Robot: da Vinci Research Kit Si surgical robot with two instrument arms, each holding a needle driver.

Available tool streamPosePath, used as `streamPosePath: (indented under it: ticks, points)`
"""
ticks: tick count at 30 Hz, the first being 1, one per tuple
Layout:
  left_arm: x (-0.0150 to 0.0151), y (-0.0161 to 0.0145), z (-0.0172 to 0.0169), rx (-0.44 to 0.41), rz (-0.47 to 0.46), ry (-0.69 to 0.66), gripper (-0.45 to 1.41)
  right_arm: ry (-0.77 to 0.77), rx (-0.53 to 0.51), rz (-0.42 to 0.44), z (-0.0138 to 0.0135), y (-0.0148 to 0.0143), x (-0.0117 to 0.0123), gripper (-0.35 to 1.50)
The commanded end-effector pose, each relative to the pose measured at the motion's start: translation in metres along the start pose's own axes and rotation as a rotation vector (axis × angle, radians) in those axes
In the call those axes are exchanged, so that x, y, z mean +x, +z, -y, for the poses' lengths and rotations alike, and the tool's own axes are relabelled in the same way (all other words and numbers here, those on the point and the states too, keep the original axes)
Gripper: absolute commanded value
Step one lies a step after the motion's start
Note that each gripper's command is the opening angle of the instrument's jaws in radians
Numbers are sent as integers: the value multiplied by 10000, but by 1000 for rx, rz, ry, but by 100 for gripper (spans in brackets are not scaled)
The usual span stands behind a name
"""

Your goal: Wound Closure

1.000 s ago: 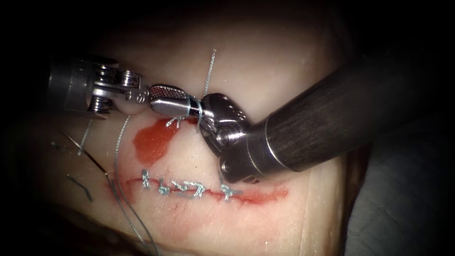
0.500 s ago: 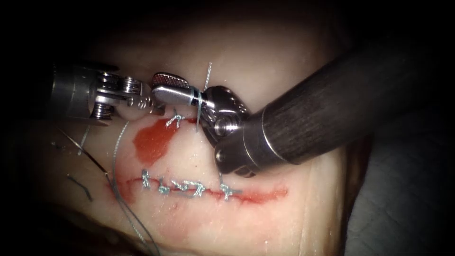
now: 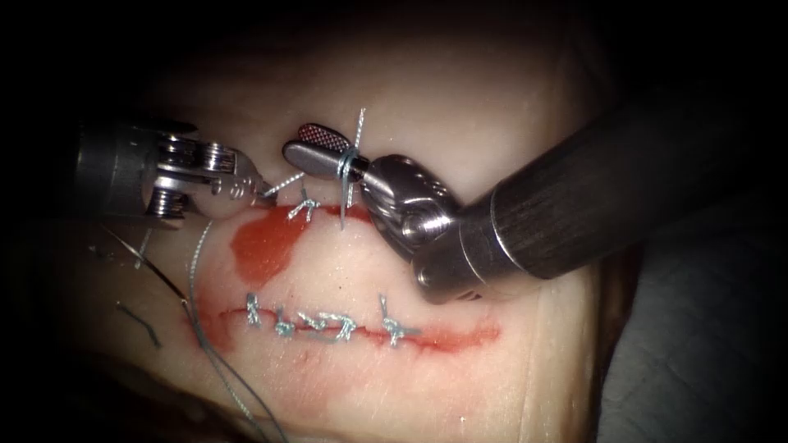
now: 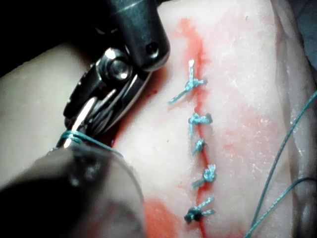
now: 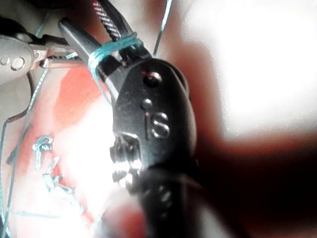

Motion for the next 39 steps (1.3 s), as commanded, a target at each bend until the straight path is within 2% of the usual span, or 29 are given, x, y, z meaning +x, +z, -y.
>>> streamPosePath:
  ticks: [1,4,12,15,17,20,28,39]
  points:
    - [-6,5,-2,-3,-2,-1,-45,9,79,-1,-4,8,5,46]
    - [-14,1,2,-4,-5,1,-45,17,153,-18,-5,7,6,52]
    - [-22,-17,2,-25,-19,-4,-45,53,278,-38,-10,4,15,49]
    - [-23,-21,-2,-45,-17,-10,-45,53,336,-55,-14,2,17,57]
    - [-22,-19,-5,-55,-21,-18,-45,58,389,-78,-17,1,19,47]
    - [-21,-14,-8,-66,-27,-44,-45,68,436,-90,-21,-1,21,42]
    - [-24,-8,-11,-79,-40,-79,-45,86,510,-69,-22,-6,19,47]
    - [-31,4,-7,-98,-51,-92,-45,114,620,-47,-8,-16,6,47]
